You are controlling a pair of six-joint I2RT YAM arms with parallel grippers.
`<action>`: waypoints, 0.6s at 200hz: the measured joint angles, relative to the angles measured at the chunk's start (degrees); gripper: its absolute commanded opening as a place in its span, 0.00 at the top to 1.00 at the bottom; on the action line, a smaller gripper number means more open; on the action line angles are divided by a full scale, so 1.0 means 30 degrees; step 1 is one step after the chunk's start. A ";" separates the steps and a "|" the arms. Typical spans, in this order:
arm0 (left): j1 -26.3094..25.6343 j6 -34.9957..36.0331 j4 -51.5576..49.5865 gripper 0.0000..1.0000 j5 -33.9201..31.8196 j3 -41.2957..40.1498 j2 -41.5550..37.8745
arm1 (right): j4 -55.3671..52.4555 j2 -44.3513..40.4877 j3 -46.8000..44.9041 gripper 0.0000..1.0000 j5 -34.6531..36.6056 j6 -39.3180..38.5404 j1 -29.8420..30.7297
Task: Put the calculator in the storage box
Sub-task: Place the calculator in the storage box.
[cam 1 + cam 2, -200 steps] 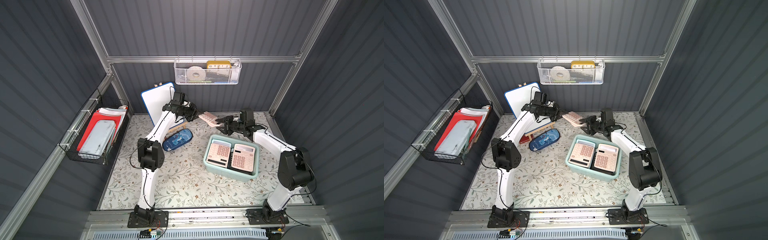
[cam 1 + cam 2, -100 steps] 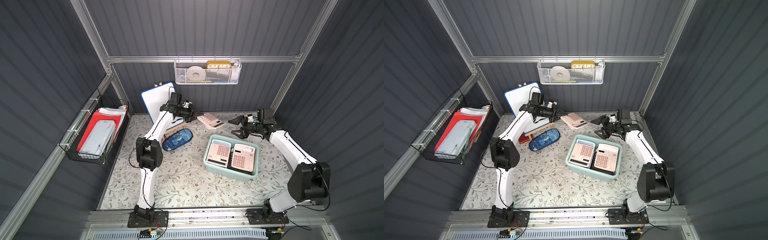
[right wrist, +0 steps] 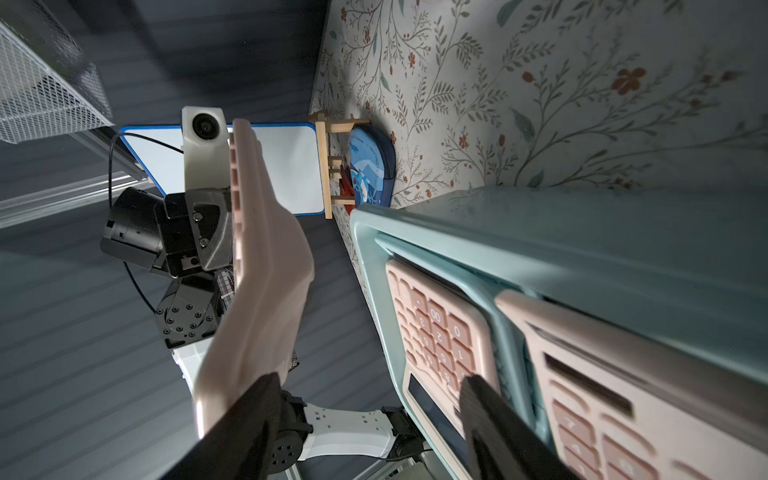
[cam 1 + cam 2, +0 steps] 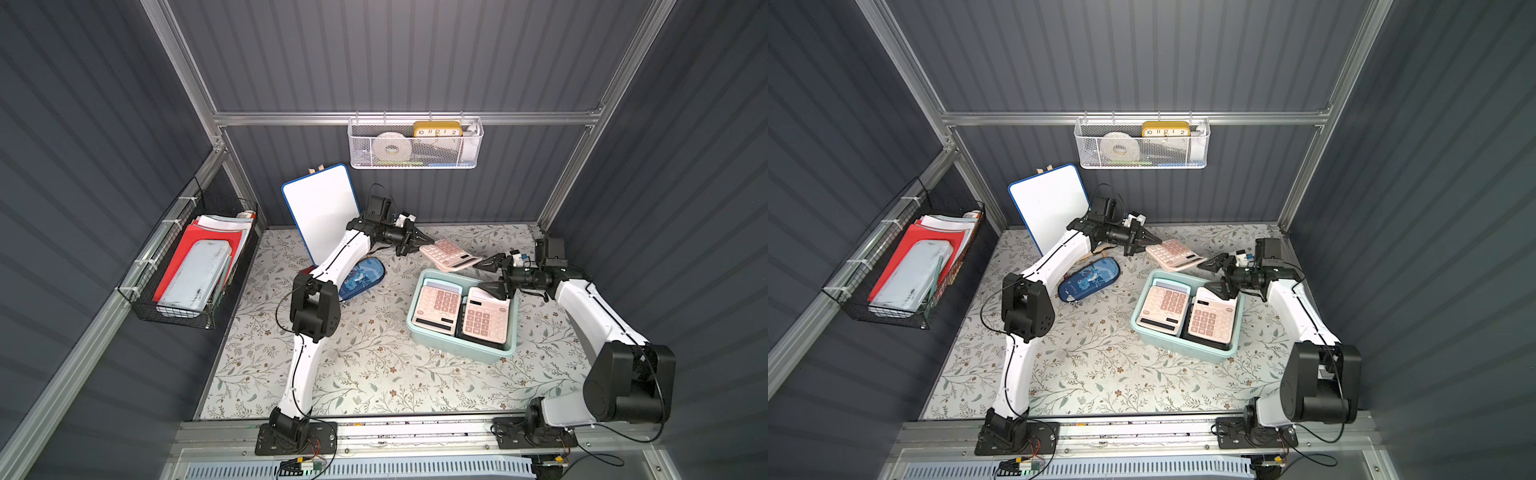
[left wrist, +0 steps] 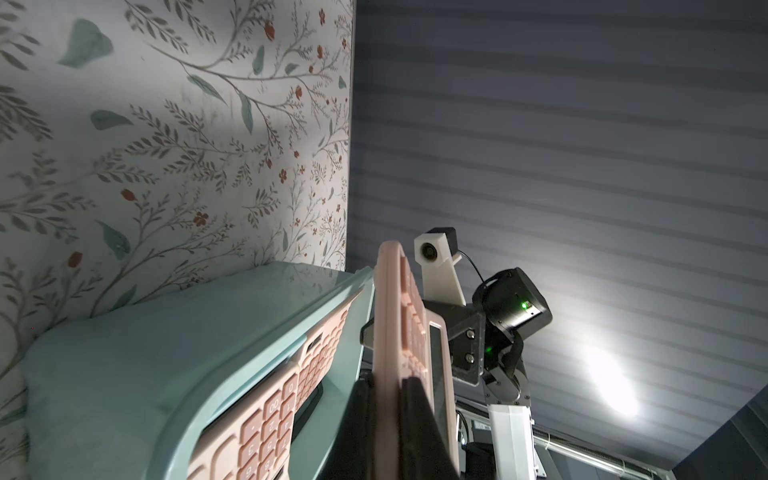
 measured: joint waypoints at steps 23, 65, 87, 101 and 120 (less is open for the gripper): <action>-0.0313 -0.0022 0.0219 1.00 0.0284 0.0000 0.0007 | 0.1231 -0.0554 -0.1144 0.27 -0.0612 0.0852 -0.0794; -0.0342 0.0175 -0.0058 1.00 0.0495 0.0102 0.0117 | 0.1115 -0.2171 -0.1683 0.26 -0.0882 0.1020 -0.2936; -0.0393 0.0364 -0.0525 1.00 0.0503 0.0940 0.0736 | 0.0969 -0.3060 -0.1683 0.26 -0.0911 0.0933 -0.3774; -0.0488 0.0364 -0.0510 1.00 0.0517 0.1137 0.1013 | 0.1217 -0.3111 -0.1727 0.26 -0.1071 0.1122 -0.3789; -0.0692 0.0350 -0.0495 1.00 0.0648 0.1137 0.1151 | 0.1989 -0.2805 -0.1945 0.26 -0.1501 0.1698 -0.3781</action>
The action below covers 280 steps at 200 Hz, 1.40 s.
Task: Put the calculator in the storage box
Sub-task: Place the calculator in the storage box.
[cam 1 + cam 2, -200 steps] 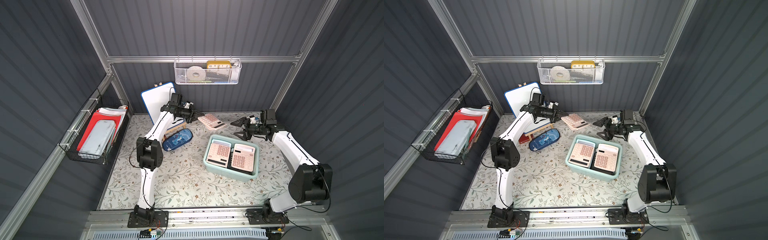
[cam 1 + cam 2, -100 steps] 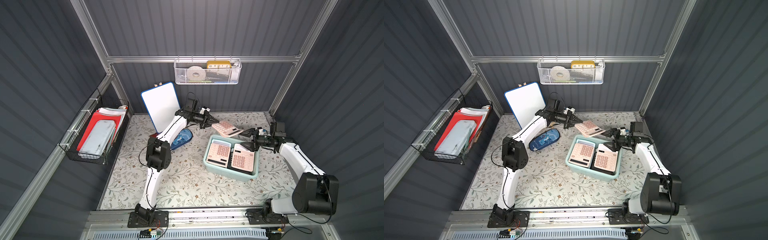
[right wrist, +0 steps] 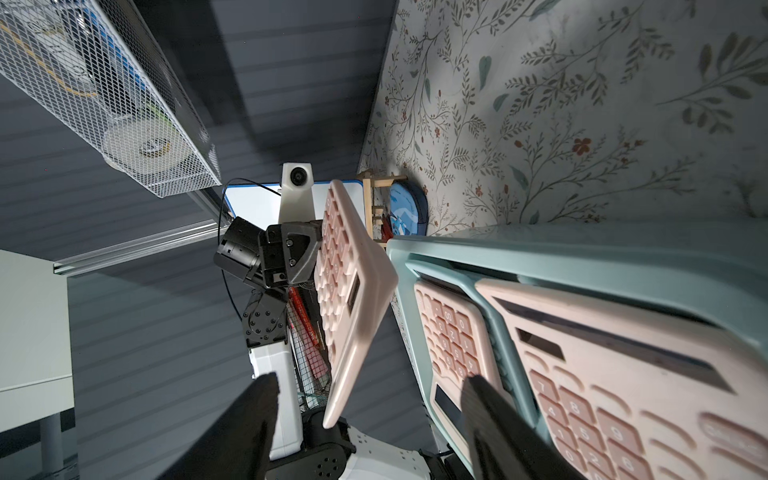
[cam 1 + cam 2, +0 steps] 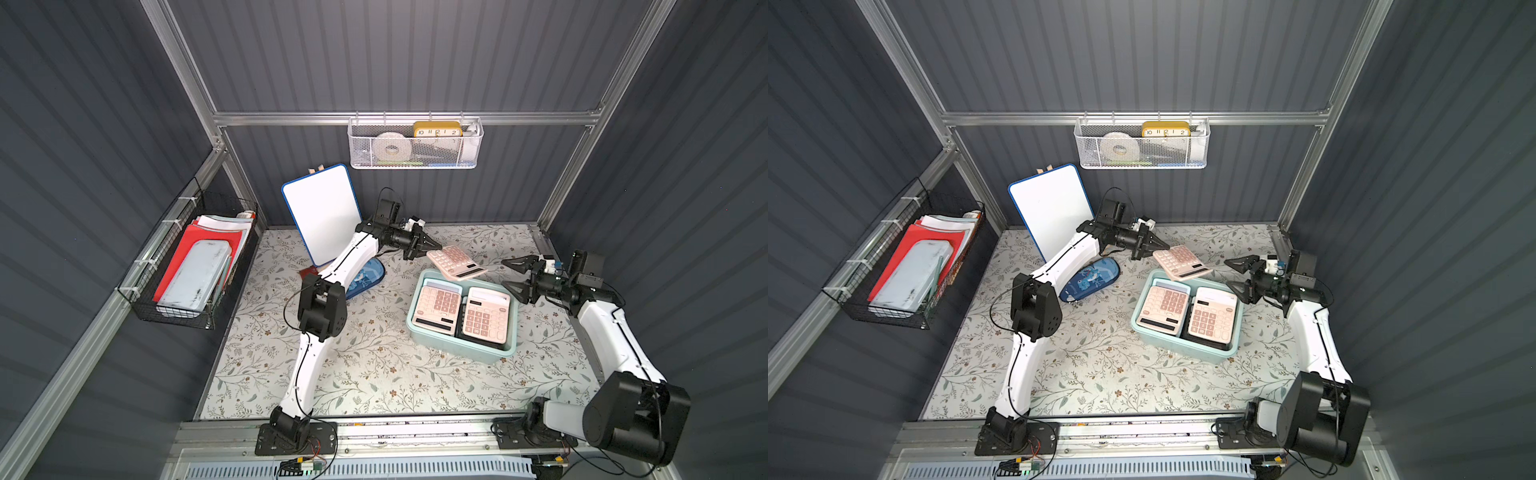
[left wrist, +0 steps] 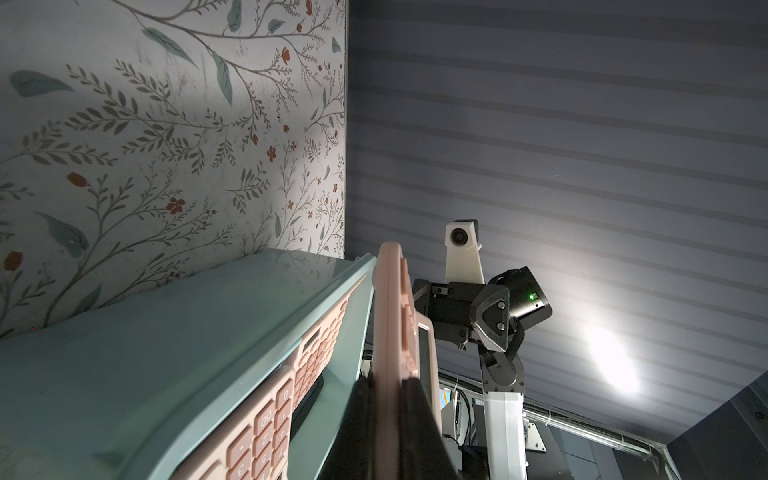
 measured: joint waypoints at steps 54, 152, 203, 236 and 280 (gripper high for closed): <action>-0.0860 -0.0022 0.0277 1.00 0.0758 0.0532 0.0007 | 0.1938 0.2091 0.0022 0.27 -0.1545 0.1603 0.0670; -0.0772 -0.2215 0.2980 1.00 0.2193 0.0080 0.0109 | 0.3810 0.5034 0.1931 0.44 -0.2943 0.2419 0.3133; -0.0678 -0.2951 0.3249 1.00 0.2499 -0.0153 0.0277 | 0.5122 0.5071 0.2069 0.73 -0.3155 0.2878 0.3330; -0.0605 -0.3344 0.3497 1.00 0.2776 -0.0160 0.0328 | 0.6244 0.5049 0.1931 0.73 -0.3337 0.3322 0.3417; -0.0816 -0.3439 0.4226 1.00 0.2980 -0.0160 0.0328 | 0.7504 0.5034 0.1494 0.55 -0.3424 0.4590 0.4430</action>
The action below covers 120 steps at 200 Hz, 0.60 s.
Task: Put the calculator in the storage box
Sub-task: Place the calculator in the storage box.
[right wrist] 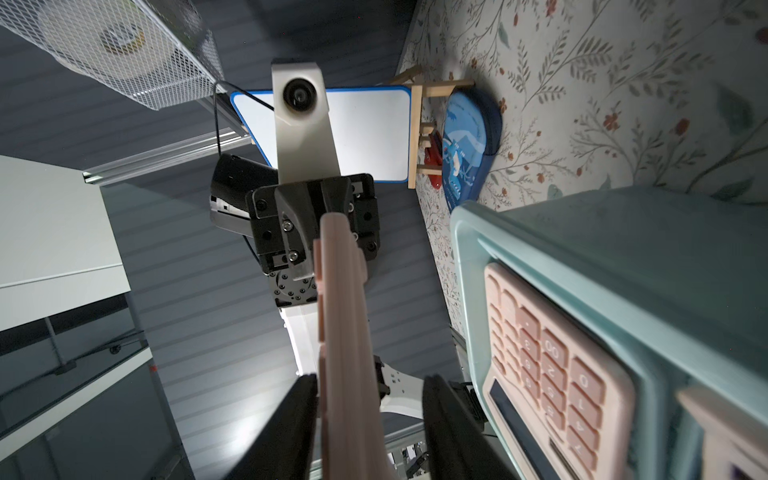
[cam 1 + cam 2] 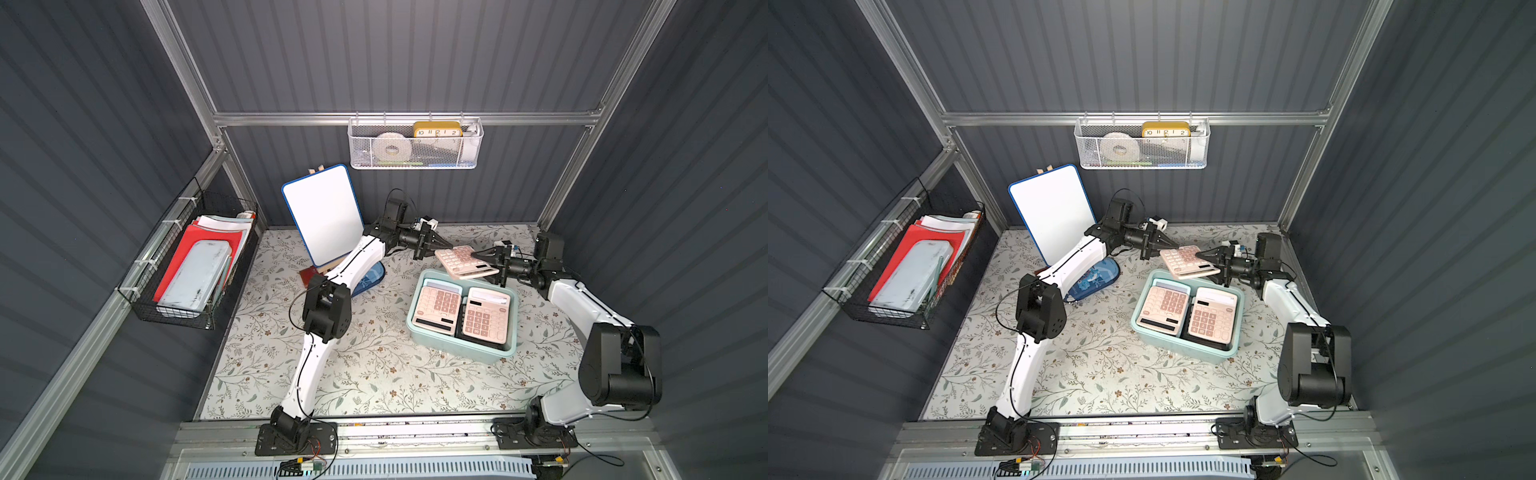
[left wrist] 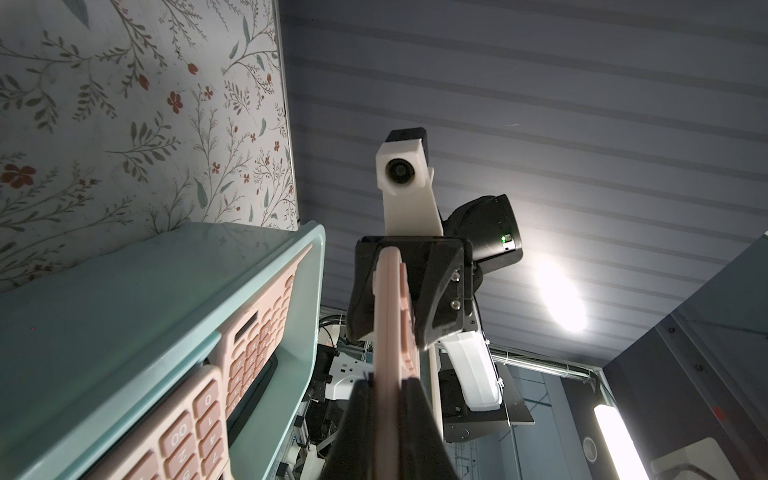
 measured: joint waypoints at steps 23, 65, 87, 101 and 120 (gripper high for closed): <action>-0.0211 -0.0058 0.0138 1.00 0.0226 0.0000 0.0007 | 0.0823 0.0007 -0.0168 0.70 -0.0131 0.0692 0.0393; -0.0175 0.0102 0.0000 0.35 0.0226 -0.0066 0.0036 | 0.2200 0.0000 -0.0415 0.85 0.0160 0.1355 0.0517; -0.0080 0.0685 -0.0780 0.11 -0.0233 -0.0095 0.0029 | 0.1610 -0.0211 -0.0772 0.86 0.0707 0.1086 0.0517; 0.0182 0.1195 -0.1712 0.01 -0.0969 -0.0182 -0.0044 | 0.0488 -0.0750 -0.0903 0.87 0.1144 0.0379 0.0452; 0.0867 0.2004 -0.3024 0.01 -0.2280 -0.0612 -0.0466 | -0.1829 -0.1960 -0.0903 0.87 0.1800 -0.1479 0.0270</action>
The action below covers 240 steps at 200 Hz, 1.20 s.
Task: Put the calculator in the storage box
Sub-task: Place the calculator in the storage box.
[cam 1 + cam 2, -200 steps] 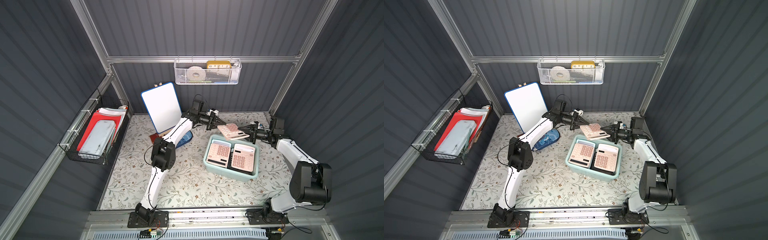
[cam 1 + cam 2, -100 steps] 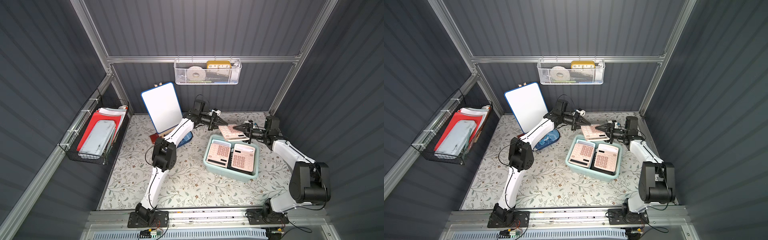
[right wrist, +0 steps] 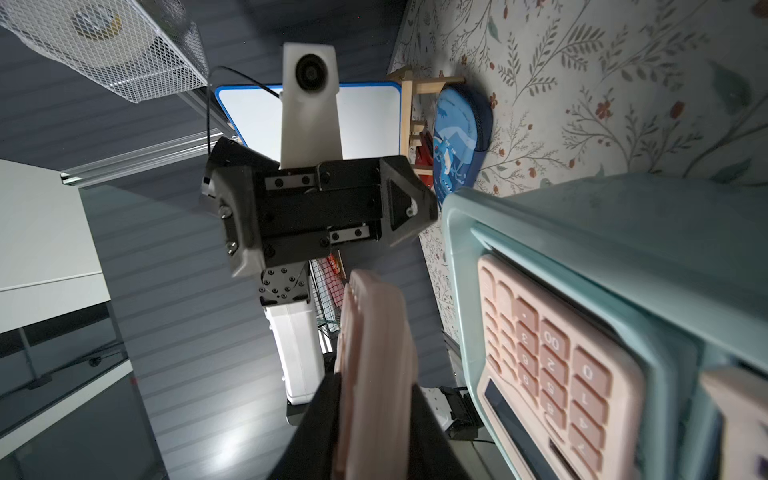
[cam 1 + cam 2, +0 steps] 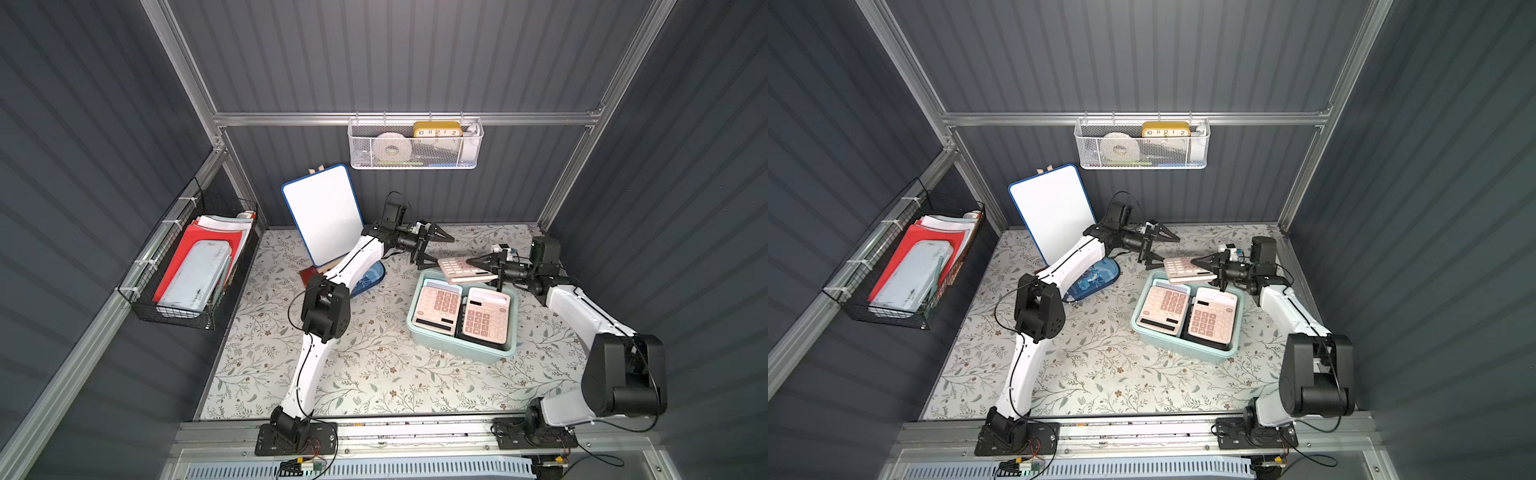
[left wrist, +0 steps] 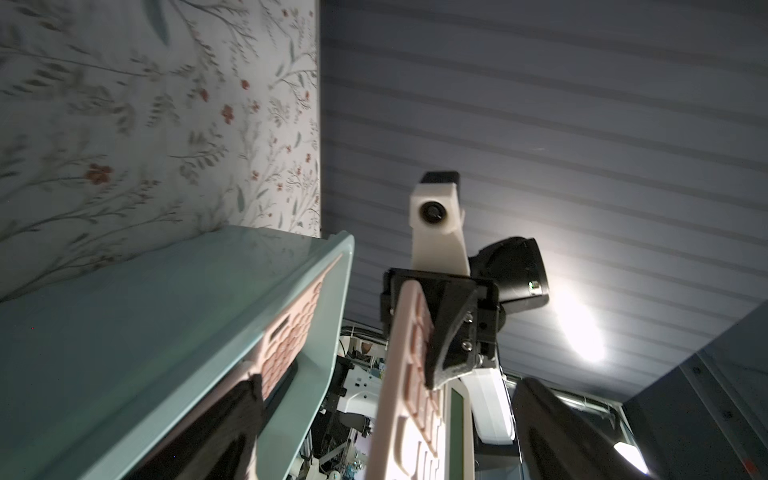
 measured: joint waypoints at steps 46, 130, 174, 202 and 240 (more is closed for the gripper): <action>0.1610 0.1450 -0.2229 0.01 -0.2645 -0.0211 -0.1297 | -0.6251 -0.2812 0.0000 0.86 0.2382 -0.4838 -0.0517; 0.1246 0.2368 -0.3235 0.01 -0.3483 -0.0211 -0.1902 | -1.1489 -0.6849 -0.1268 0.83 0.8211 -0.8692 -0.0823; 0.1246 0.2528 -0.3249 0.01 -0.3504 -0.0211 -0.1902 | -1.1562 -0.7431 -0.2098 0.79 1.0025 -0.8830 -0.1180; 0.1246 0.2521 -0.2958 0.01 -0.3497 -0.0481 -0.1967 | -1.0914 -0.6827 -0.2397 0.64 1.0207 -0.8531 -0.1275; 0.1246 0.2419 -0.2463 0.01 -0.3519 -0.0998 -0.1996 | -1.1300 -0.6572 -0.2135 0.47 1.0695 -0.8786 -0.1268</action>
